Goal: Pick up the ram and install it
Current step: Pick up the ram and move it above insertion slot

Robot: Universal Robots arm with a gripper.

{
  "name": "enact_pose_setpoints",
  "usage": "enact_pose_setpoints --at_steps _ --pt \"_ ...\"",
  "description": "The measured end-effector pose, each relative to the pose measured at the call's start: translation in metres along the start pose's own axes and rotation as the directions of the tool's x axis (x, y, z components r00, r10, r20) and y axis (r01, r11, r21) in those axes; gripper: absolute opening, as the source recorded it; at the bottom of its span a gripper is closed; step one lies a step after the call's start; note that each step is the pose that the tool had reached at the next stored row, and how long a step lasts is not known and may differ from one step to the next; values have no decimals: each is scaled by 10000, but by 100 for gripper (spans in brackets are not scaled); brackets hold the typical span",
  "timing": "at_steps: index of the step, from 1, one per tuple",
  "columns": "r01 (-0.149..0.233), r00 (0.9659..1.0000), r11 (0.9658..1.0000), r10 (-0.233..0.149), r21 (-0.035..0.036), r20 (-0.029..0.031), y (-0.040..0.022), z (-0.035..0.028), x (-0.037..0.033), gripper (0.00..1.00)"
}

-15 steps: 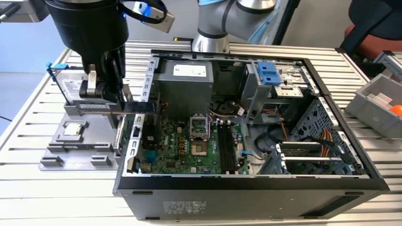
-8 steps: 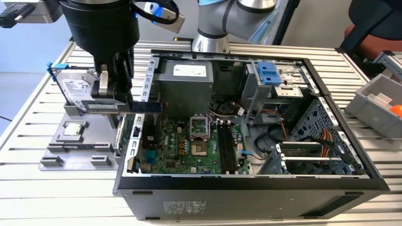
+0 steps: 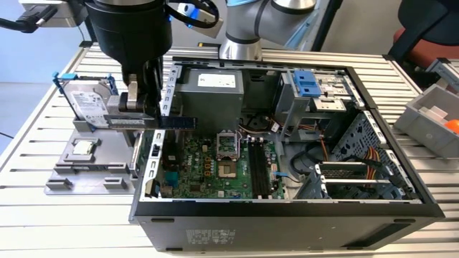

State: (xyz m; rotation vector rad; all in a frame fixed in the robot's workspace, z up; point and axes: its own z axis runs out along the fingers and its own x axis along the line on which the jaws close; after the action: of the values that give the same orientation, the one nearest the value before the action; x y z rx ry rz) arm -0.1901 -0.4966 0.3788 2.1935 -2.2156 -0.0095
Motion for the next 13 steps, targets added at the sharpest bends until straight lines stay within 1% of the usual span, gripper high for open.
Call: enact_pose_setpoints --at_steps 13 --pt "0 10000 10000 0 -1 -1 -195 -5 -2 0"
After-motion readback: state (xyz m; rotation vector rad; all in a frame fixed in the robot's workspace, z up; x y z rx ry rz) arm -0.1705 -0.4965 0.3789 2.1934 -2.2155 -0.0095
